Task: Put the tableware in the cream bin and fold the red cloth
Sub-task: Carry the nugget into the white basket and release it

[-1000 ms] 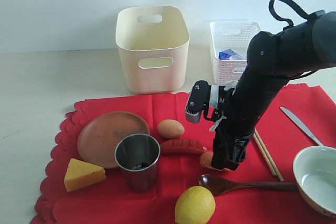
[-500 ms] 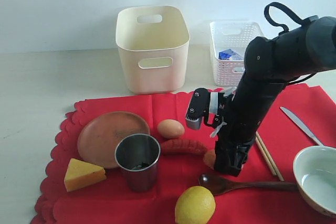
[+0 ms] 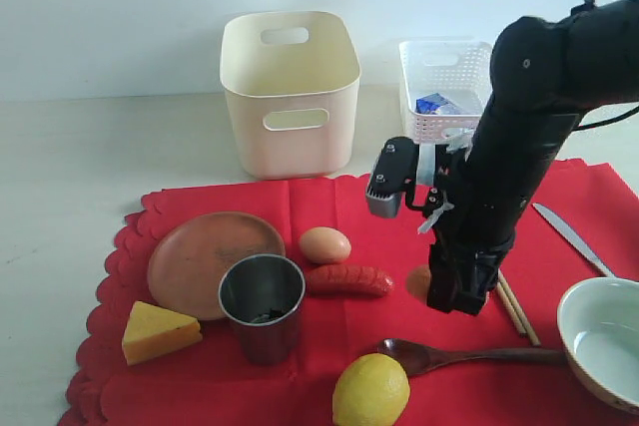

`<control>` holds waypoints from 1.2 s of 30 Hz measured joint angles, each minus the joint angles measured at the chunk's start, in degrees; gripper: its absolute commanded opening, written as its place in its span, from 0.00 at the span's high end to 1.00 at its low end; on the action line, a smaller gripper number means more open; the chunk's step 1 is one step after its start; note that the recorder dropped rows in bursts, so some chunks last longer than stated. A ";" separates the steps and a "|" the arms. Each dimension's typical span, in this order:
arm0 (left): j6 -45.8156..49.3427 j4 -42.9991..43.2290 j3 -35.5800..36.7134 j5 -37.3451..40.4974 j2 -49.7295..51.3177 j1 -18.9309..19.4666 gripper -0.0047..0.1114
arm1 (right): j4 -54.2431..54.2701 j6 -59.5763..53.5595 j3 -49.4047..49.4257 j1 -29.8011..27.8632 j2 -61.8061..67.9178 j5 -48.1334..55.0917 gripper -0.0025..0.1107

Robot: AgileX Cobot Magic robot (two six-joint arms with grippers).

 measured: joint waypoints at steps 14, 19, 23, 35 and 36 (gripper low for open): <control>0.00 0.00 0.00 0.00 0.00 0.00 0.96 | -1.37 13.53 -7.48 -2.42 -7.90 -15.59 0.98; 0.00 0.00 0.00 0.00 0.00 0.00 0.96 | -1.51 21.79 -18.83 -7.26 -1.71 -17.00 0.98; 0.00 0.00 0.00 0.00 0.00 0.00 0.96 | -1.60 26.39 -26.47 -10.22 4.90 -17.03 0.98; 0.00 0.00 0.00 0.00 0.00 0.00 0.96 | -1.60 32.86 -45.35 -16.89 25.45 -21.95 0.98; 0.00 0.00 0.00 0.00 0.00 0.00 0.96 | -1.76 33.03 -46.75 -17.37 26.85 -22.35 0.98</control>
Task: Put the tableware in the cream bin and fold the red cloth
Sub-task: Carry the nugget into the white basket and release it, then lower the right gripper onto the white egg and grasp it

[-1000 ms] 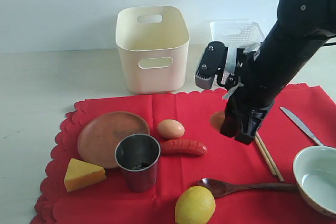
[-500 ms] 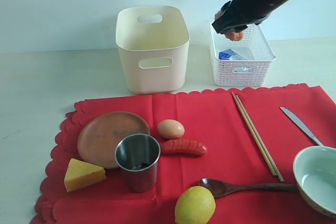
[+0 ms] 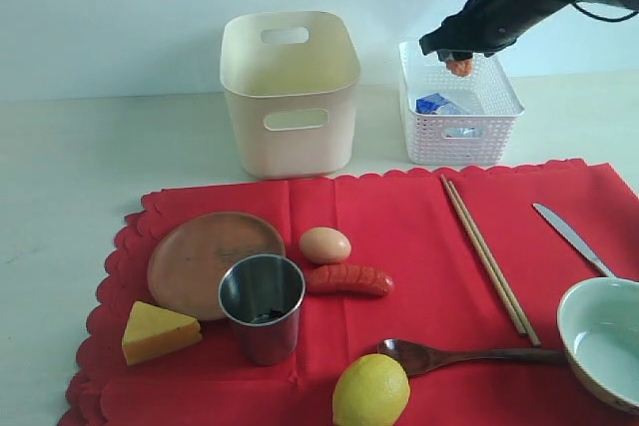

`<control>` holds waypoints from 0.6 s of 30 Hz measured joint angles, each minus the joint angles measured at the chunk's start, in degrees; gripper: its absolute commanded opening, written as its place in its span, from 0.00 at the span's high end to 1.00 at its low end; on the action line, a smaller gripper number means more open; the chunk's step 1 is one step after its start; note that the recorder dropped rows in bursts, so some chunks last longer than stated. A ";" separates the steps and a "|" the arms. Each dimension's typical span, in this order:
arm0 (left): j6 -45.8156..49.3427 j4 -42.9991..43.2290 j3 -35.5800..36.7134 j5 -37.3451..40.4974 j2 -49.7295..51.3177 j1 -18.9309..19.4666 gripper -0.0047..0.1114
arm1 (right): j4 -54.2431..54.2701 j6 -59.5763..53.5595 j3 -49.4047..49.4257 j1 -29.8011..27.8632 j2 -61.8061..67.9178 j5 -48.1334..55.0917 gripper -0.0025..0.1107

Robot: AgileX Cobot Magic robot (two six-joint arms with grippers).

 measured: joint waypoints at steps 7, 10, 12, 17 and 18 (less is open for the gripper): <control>0.00 0.00 0.00 0.00 0.00 0.00 0.96 | -3.97 0.22 -6.38 -1.33 9.73 -0.23 0.71; 0.00 0.00 0.00 0.00 0.00 0.00 0.96 | -5.17 0.22 -6.73 -1.33 10.02 -0.40 0.49; 0.00 0.00 0.00 0.00 0.00 0.00 0.96 | -5.80 0.37 -6.88 -1.33 9.90 -0.40 0.34; 0.00 0.00 0.00 0.00 0.00 0.00 0.96 | -6.05 0.98 -6.94 -1.44 5.14 4.39 0.22; 0.00 0.00 0.00 0.00 0.00 0.00 0.96 | -6.05 0.98 -7.03 -1.44 4.38 5.58 0.22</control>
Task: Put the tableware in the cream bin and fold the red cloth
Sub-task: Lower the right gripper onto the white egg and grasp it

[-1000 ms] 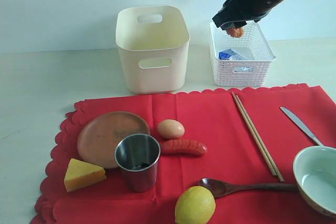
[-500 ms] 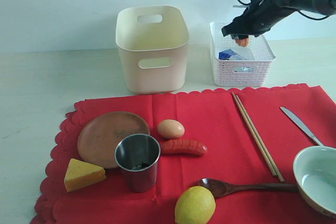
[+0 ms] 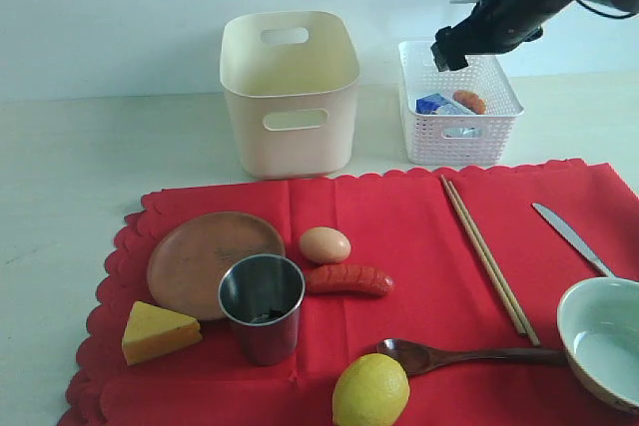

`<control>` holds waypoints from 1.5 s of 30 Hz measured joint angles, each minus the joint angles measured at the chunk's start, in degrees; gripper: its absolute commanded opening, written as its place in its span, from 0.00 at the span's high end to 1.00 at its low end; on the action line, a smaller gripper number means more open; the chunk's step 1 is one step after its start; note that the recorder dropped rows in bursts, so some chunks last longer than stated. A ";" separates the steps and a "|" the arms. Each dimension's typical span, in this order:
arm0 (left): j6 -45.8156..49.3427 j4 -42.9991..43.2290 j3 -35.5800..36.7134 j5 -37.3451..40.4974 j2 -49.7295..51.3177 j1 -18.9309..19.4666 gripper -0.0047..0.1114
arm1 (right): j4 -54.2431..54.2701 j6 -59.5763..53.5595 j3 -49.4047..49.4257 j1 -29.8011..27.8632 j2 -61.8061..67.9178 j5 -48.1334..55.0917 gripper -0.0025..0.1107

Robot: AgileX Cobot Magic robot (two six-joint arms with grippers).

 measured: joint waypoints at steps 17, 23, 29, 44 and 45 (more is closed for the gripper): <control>0.00 0.00 0.00 0.00 0.00 0.00 0.96 | 17.41 -6.86 6.75 4.97 -8.60 32.57 0.34; 0.00 0.00 0.00 0.00 0.00 0.00 0.96 | 17.79 -18.44 17.95 12.08 -11.35 29.03 0.34; 0.00 0.00 0.00 0.00 0.00 0.00 0.96 | 17.88 -24.45 24.01 17.10 -11.35 23.18 0.34; 0.00 0.00 0.00 0.00 0.00 0.00 0.96 | 17.79 -25.85 25.40 21.36 -7.71 15.81 0.34; 0.00 0.00 0.00 0.00 0.00 0.00 0.96 | 17.79 -25.85 25.40 21.36 -7.41 15.67 0.34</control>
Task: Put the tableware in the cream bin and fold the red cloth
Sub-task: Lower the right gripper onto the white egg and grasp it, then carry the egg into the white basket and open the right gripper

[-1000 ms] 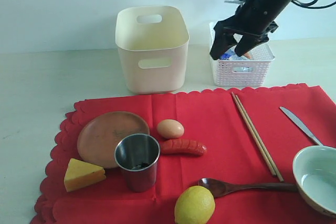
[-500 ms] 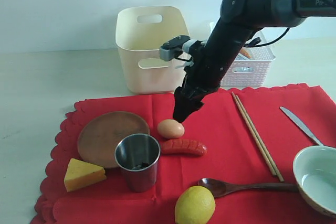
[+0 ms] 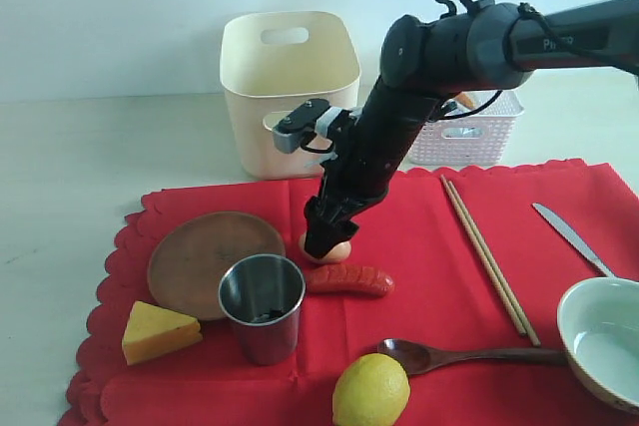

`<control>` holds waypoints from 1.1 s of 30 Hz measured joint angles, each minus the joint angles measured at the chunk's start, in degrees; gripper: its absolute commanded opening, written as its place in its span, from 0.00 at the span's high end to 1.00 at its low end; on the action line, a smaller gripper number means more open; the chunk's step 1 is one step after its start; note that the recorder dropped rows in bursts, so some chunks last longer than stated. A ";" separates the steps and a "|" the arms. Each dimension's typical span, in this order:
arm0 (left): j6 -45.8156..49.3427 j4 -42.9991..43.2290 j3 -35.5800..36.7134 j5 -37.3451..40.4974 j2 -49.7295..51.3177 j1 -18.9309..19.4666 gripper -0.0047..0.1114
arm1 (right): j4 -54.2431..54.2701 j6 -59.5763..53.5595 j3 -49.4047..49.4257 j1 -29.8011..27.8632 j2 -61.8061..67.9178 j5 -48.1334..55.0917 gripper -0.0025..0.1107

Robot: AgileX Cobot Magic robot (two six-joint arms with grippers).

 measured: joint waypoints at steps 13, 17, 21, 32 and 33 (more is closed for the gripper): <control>0.00 0.00 0.00 0.00 0.00 0.00 0.96 | 0.00 -0.44 0.00 0.00 2.62 -1.05 0.90; 0.00 0.00 0.00 0.00 0.00 0.00 0.96 | -0.18 -0.44 0.00 0.00 2.48 -1.05 0.98; 0.00 0.00 0.00 0.00 0.00 0.00 0.96 | -1.58 0.90 0.12 0.00 1.00 -0.44 0.98; 0.00 0.00 0.00 0.00 0.00 0.00 0.96 | -6.56 8.83 0.12 0.00 -6.62 0.12 0.98; 0.00 0.00 0.00 0.00 0.00 0.00 0.96 | -6.57 9.35 0.12 0.00 -7.07 0.24 0.98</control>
